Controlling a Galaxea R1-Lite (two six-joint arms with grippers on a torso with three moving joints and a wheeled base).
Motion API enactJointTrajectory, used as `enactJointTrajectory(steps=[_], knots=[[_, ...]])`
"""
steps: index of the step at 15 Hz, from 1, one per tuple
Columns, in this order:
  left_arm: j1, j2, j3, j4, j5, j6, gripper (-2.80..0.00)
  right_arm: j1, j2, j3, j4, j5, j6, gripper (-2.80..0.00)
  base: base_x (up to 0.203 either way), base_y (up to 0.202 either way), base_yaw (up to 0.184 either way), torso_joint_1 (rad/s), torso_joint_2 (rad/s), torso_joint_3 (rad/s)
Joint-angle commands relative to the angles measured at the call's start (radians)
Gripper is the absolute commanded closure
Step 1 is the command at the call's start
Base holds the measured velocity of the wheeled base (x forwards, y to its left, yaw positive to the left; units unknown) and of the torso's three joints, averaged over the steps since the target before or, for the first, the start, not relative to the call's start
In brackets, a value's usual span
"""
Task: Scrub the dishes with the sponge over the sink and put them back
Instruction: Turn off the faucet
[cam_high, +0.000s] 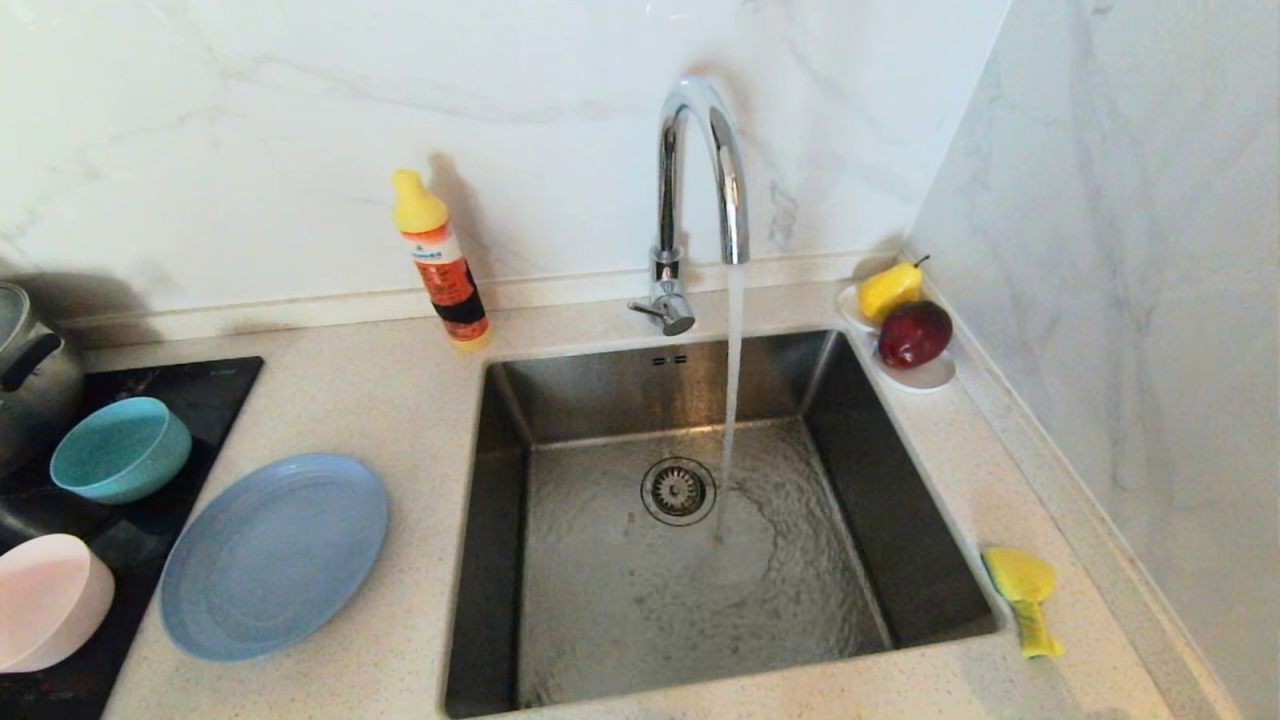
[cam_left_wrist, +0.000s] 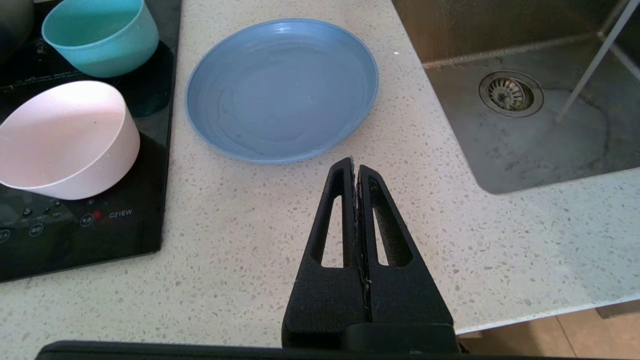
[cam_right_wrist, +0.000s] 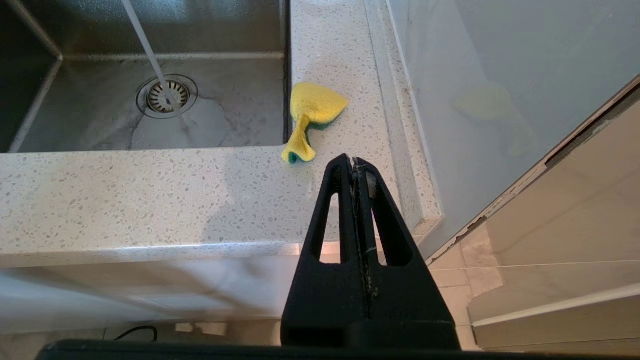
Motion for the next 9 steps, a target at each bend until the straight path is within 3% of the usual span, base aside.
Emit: enactJointTrajectory(steps=[1,4,9], knots=[[0.0,0.0,0.0,0.0,0.0,0.001,0.0,0.0,0.002,0.0,0.0,0.0,-0.001,0.0,0.0,0.0,0.0,0.0,0.0,0.0],[0.0,0.0,0.0,0.004,-0.002,0.017,0.0,0.0,0.002,0.0,0.0,0.0,-0.001,0.0,0.0,0.0,0.0,0.0,0.0,0.0],[0.0,0.0,-0.003,0.001,-0.005,-0.019,0.0,0.0,0.002,0.0,0.0,0.0,-0.001,0.0,0.0,0.0,0.0,0.0,0.0,0.0]])
